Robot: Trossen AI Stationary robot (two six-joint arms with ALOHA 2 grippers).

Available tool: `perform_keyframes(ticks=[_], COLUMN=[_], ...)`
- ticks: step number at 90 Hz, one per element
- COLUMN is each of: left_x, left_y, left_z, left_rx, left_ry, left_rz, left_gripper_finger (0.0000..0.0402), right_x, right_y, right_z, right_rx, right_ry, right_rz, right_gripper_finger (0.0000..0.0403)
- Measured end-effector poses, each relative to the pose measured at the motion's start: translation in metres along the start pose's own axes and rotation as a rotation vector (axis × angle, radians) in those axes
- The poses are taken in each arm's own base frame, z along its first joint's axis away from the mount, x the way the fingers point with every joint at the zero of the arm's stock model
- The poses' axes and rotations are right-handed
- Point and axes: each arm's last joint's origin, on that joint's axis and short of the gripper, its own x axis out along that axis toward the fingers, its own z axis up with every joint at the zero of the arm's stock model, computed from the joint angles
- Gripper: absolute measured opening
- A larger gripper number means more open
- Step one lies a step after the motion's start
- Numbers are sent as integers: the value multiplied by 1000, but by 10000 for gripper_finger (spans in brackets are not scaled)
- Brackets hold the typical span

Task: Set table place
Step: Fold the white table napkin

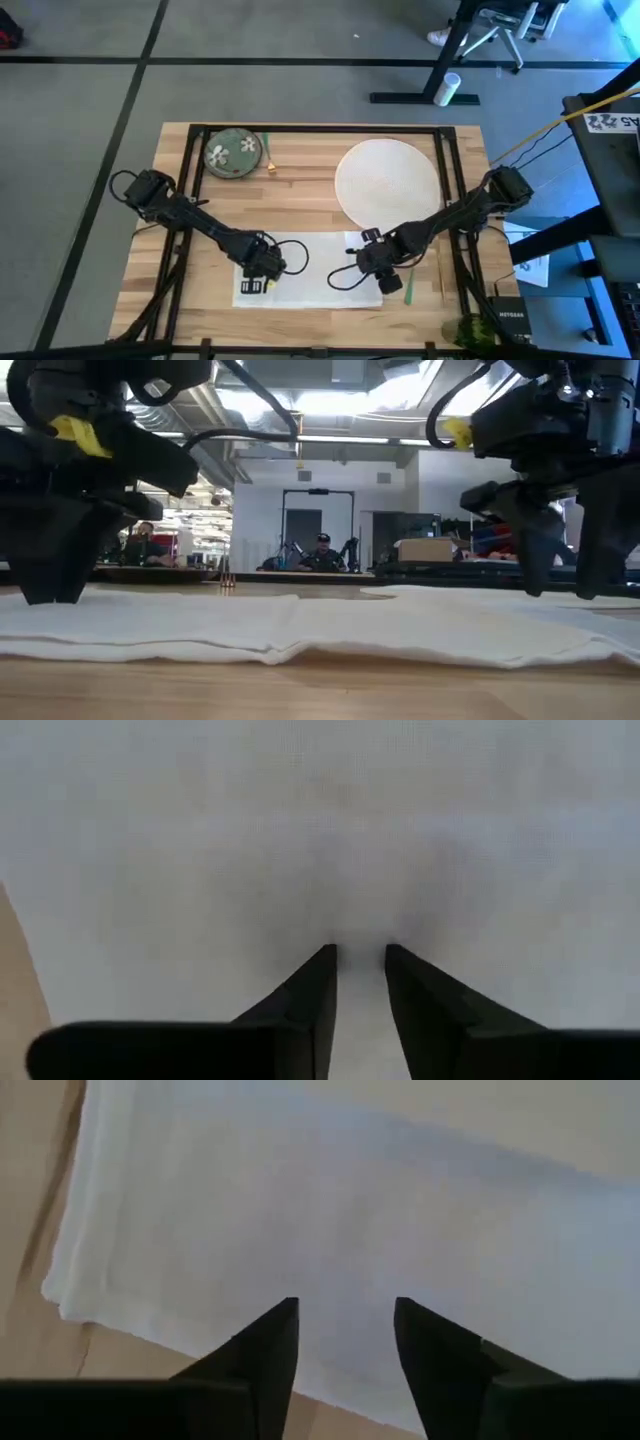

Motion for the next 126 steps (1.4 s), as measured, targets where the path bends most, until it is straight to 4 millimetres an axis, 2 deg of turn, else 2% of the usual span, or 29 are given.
perform_keyframes(ticks=[23, 61, 95, 126], left_x=[0, 0, 1, 18], left_y=[1, 2, 2, -1], left_z=[1, 2, 2, 4], left_rx=[-15, -55, -60, -46], left_ry=[-7, -13, -13, 37], left_rz=[-3, -1, 1, 33], left_gripper_finger=[75, 75, 75, 75], right_x=[4, 17, 22, 23], right_y=[-1, -9, -9, -9], right_z=[2, 1, 1, 0], right_rx=[3, 182, 205, 208], right_ry=[-6, 32, 44, 44], right_rz=[-9, -7, -17, -37], right_gripper_finger=[154, 154, 154, 154])
